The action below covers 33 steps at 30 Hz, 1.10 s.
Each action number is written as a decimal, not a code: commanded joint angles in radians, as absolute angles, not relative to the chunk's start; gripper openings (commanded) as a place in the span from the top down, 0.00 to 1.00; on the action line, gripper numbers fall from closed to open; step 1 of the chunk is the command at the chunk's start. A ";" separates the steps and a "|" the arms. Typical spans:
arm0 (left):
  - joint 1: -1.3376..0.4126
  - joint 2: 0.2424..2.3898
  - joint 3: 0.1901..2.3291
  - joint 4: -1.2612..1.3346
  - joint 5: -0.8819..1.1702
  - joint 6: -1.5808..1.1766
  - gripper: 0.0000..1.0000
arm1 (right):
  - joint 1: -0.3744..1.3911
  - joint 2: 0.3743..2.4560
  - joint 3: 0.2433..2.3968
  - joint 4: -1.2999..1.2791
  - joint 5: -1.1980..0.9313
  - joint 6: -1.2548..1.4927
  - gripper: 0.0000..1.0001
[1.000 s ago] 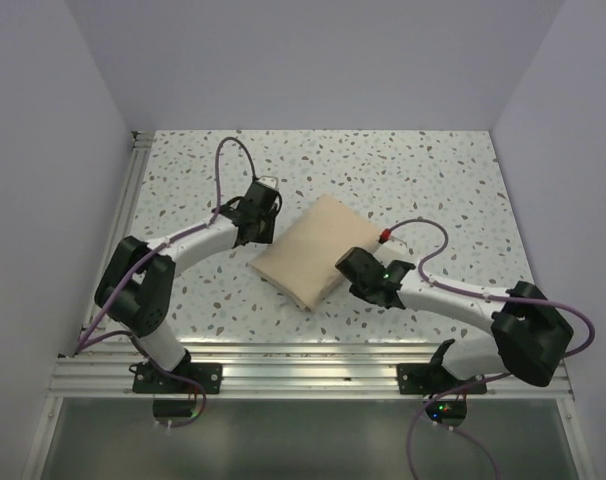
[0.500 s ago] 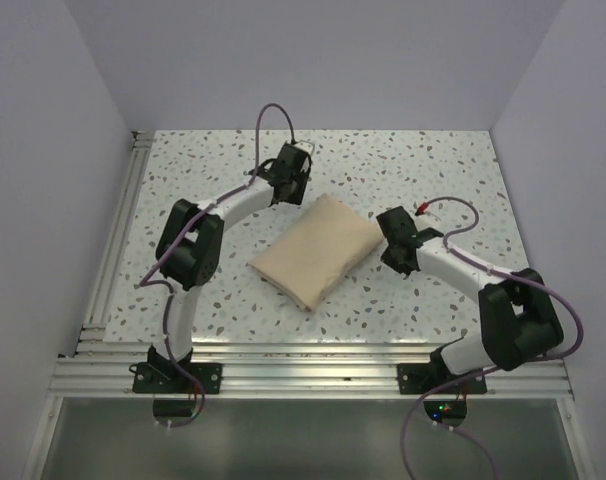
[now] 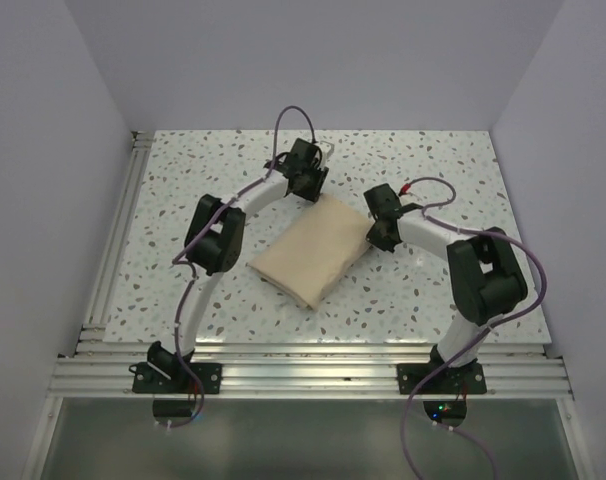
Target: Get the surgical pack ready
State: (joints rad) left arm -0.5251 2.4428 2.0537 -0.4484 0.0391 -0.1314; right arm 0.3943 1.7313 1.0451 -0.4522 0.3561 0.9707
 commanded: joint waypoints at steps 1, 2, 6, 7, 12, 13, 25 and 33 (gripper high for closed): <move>-0.577 2.462 2.132 -0.480 0.126 -0.068 0.59 | 0.403 1.743 1.123 -0.443 0.360 0.963 1.00; -0.610 2.462 2.131 -0.485 0.108 -0.028 0.59 | 0.403 1.738 1.124 -0.465 0.368 0.966 1.00; -0.603 2.389 2.036 -0.477 -0.043 -0.076 0.60 | 0.403 1.648 1.042 -0.500 0.434 1.029 1.00; -0.577 2.367 2.011 -0.476 -0.029 -0.115 0.60 | 0.405 1.602 1.020 -0.502 0.434 1.035 1.00; -0.430 2.102 1.681 -0.358 -0.029 -0.261 0.59 | 0.446 1.454 0.887 -0.549 0.442 1.113 1.00; -0.419 2.068 1.645 -0.353 -0.040 -0.258 0.59 | 0.497 1.412 0.873 -0.558 0.468 1.127 1.00; -0.407 1.767 1.243 -0.416 -0.224 -0.307 0.58 | 0.991 1.636 1.066 -0.995 0.489 1.646 1.00; -0.408 1.720 1.054 -0.342 -0.183 -0.334 0.60 | 1.157 1.698 1.086 -0.956 0.486 1.837 1.00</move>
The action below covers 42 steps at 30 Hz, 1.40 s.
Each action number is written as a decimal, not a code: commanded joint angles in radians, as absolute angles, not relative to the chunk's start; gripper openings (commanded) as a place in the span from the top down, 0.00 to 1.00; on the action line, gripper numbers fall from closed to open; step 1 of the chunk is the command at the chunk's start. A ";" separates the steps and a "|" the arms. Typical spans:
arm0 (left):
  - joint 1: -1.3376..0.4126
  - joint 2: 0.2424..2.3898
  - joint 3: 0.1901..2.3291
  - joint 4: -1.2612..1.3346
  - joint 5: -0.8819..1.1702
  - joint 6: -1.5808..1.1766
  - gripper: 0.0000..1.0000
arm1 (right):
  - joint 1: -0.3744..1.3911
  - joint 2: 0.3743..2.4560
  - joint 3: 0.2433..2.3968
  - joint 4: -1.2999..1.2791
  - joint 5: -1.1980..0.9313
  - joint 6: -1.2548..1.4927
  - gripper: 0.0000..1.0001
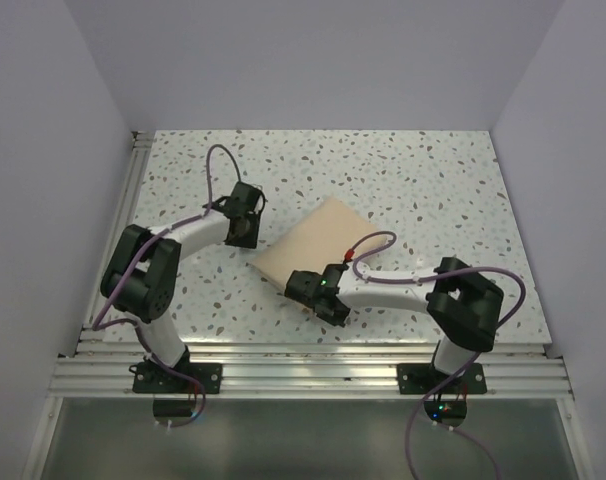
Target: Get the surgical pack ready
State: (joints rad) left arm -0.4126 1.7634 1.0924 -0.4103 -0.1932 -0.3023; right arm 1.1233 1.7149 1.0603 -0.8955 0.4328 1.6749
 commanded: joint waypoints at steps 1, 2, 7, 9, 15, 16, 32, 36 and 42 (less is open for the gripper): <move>-0.408 1.720 1.042 -0.333 -0.173 -0.336 0.60 | 1.173 1.698 1.091 -0.965 0.492 1.851 1.00; -0.408 1.721 1.031 -0.324 -0.164 -0.336 0.60 | 1.183 1.700 1.095 -0.989 0.492 1.867 1.00; -0.408 1.707 0.982 -0.282 -0.103 -0.339 0.61 | 1.219 1.706 1.108 -0.996 0.482 1.974 1.00; -0.411 1.706 0.976 -0.281 -0.083 -0.339 0.61 | 1.221 1.691 1.074 -0.941 0.480 1.999 1.00; -0.474 1.681 0.959 -0.290 -0.071 -0.362 0.61 | 1.223 1.689 1.078 -0.861 0.535 2.042 1.00; -0.489 1.680 0.959 -0.293 -0.074 -0.377 0.61 | 1.223 1.697 1.098 -0.867 0.544 2.043 1.00; -0.443 1.568 0.900 -0.344 -0.239 -0.455 0.56 | 1.221 1.556 1.020 -0.937 0.588 2.001 1.00; -0.443 1.438 0.842 -0.321 -0.307 -0.524 0.52 | 1.221 1.470 0.977 -1.023 0.635 1.818 1.00; -0.452 1.085 0.629 -0.201 -0.284 -0.575 0.23 | 1.221 1.115 0.758 -0.743 0.796 1.146 0.75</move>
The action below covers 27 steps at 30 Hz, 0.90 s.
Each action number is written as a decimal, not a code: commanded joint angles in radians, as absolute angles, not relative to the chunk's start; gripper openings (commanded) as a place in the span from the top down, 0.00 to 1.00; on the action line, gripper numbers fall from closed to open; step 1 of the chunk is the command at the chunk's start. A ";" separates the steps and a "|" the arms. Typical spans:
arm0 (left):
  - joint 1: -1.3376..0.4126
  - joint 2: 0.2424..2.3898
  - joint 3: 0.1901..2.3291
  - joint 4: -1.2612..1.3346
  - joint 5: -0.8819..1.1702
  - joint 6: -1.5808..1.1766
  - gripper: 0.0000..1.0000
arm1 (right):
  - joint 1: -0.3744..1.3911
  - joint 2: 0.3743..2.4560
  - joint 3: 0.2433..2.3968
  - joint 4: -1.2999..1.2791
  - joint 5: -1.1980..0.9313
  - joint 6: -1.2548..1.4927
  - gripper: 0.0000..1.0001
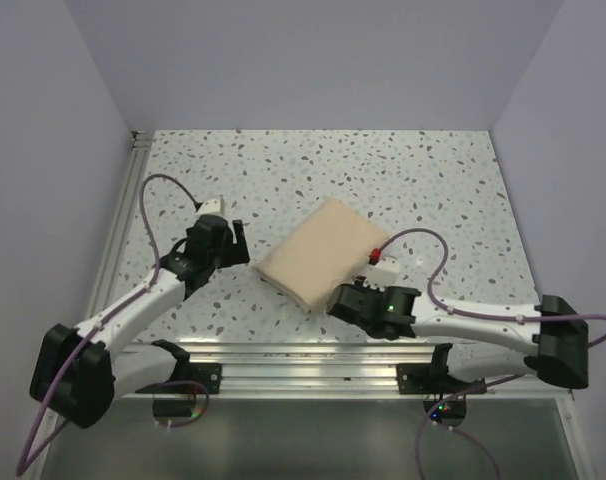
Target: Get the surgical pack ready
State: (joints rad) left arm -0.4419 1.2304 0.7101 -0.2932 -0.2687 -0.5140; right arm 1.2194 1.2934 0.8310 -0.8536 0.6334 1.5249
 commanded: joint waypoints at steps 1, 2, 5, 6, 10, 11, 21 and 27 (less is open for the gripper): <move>-0.454 1.036 0.574 -0.187 -0.282 -0.572 0.13 | 1.221 1.053 0.703 -0.686 0.814 1.082 0.65; -0.454 0.946 0.552 -0.181 -0.282 -0.571 0.06 | 1.221 0.993 0.677 -0.674 0.839 0.996 0.35; -0.459 0.800 0.489 -0.192 -0.291 -0.572 0.00 | 1.221 0.726 0.576 -0.576 0.911 0.798 0.01; -0.460 0.770 0.476 -0.193 -0.290 -0.571 0.00 | 1.221 0.621 0.552 -0.546 0.922 0.740 0.01; -0.462 0.646 0.370 -0.150 -0.250 -0.549 0.00 | 1.221 0.418 0.441 -0.459 0.933 0.595 0.01; -0.462 0.605 0.353 -0.135 -0.236 -0.551 0.00 | 1.221 0.393 0.424 -0.378 0.914 0.513 0.01; -0.465 0.394 0.167 0.041 -0.095 -0.532 0.00 | 1.221 0.463 0.347 -0.265 1.044 0.492 0.01; -0.465 0.501 0.193 0.041 -0.118 -0.546 0.00 | 1.221 0.545 0.370 -0.285 1.075 0.545 0.01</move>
